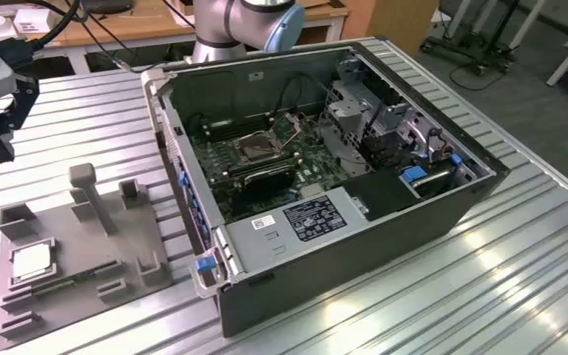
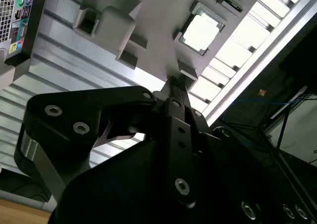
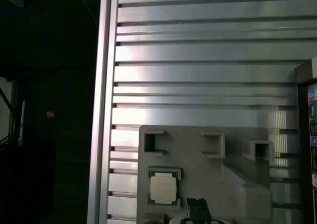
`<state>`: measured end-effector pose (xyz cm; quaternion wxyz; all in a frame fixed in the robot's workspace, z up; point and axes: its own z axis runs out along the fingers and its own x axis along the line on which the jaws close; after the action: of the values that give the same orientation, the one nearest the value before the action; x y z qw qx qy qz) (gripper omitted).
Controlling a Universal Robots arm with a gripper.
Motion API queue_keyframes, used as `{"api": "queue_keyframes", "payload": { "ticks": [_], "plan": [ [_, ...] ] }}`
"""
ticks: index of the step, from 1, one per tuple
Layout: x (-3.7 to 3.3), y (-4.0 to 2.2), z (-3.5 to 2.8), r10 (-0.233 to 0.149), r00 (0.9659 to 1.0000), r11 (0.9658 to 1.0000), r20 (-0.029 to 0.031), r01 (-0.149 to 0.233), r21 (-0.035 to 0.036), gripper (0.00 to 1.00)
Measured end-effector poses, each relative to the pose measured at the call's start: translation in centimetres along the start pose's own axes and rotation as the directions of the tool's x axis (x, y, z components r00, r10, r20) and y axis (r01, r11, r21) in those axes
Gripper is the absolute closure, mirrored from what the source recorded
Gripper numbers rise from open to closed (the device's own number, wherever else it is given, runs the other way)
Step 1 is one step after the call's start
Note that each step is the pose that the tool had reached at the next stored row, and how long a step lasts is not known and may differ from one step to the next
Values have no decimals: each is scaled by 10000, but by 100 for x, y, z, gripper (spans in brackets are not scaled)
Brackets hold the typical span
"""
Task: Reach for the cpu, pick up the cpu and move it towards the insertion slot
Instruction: 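Reach for the cpu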
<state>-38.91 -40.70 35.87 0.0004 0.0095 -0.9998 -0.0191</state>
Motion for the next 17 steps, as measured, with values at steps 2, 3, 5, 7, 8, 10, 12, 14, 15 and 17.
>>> {"api": "queue_keyframes", "payload": {
  "ticks": [2,3,5,7,8,10,12,14,15,17],
  "plan": [
    [0,0,0,0,10000,10000,0,0,0,90],
    [0,0,0,0,10000,10000,0,0,0,90],
    [0,0,0,0,10000,10000,0,0,0,90],
    [0,0,0,0,10000,10000,0,0,0,90],
    [0,0,0,0,10000,10000,0,0,0,90],
    [0,0,0,0,10000,10000,0,0,0,90],
    [0,-1,0,1,10000,10000,-2,-1,1,90],
    [1,-7,0,0,10000,10000,-1,0,1,90],
    [1,-12,1,-1,10000,10000,0,1,0,90],
    [0,-21,1,-1,10000,10000,0,1,0,90]
  ]
}}
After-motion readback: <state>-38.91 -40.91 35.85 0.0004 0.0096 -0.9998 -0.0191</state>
